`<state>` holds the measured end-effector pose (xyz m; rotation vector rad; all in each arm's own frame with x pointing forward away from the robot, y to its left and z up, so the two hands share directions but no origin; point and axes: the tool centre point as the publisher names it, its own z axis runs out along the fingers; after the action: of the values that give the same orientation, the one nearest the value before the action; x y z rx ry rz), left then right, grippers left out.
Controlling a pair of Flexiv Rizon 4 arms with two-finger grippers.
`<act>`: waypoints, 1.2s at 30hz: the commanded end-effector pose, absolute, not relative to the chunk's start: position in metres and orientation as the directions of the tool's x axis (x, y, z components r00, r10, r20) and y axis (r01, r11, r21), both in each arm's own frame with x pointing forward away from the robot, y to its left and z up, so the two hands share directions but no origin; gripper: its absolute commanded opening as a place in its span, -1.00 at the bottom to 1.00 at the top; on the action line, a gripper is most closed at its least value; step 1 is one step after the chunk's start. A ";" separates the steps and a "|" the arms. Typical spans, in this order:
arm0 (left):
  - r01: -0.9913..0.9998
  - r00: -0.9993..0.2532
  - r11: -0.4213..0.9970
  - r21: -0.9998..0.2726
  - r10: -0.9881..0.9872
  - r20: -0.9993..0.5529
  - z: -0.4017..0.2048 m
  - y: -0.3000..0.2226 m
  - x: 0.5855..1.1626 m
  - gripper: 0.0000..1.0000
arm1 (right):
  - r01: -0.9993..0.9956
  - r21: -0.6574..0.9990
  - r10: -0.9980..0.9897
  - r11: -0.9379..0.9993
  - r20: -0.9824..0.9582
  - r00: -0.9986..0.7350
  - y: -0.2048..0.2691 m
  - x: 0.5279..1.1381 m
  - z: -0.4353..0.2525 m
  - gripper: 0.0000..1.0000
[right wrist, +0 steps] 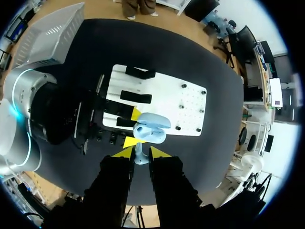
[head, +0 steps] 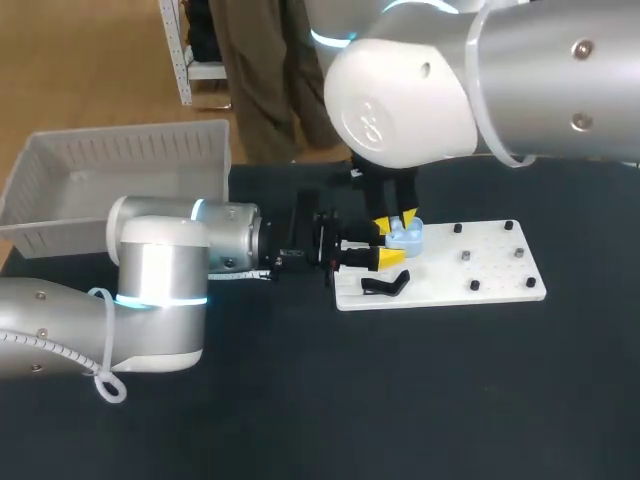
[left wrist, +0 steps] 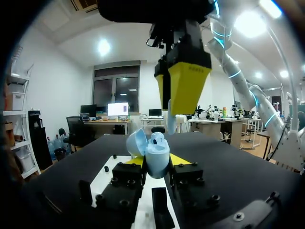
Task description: Pick up each earbud case from the left stands, insert the matching earbuds, close the lid, and place the case in the box.
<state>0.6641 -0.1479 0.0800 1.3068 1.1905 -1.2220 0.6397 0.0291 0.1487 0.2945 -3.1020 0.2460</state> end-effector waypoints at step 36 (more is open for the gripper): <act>0.998 0.027 -0.066 0.025 0.043 -0.999 0.079 -0.148 0.663 -1.00 | -0.169 -0.141 -0.167 0.975 0.023 -0.986 0.030 0.648 0.136 -1.00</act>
<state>0.6641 -0.1479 0.0800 1.3068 1.1905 -1.2220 0.6477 0.0304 0.1369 0.2664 -3.1075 0.2253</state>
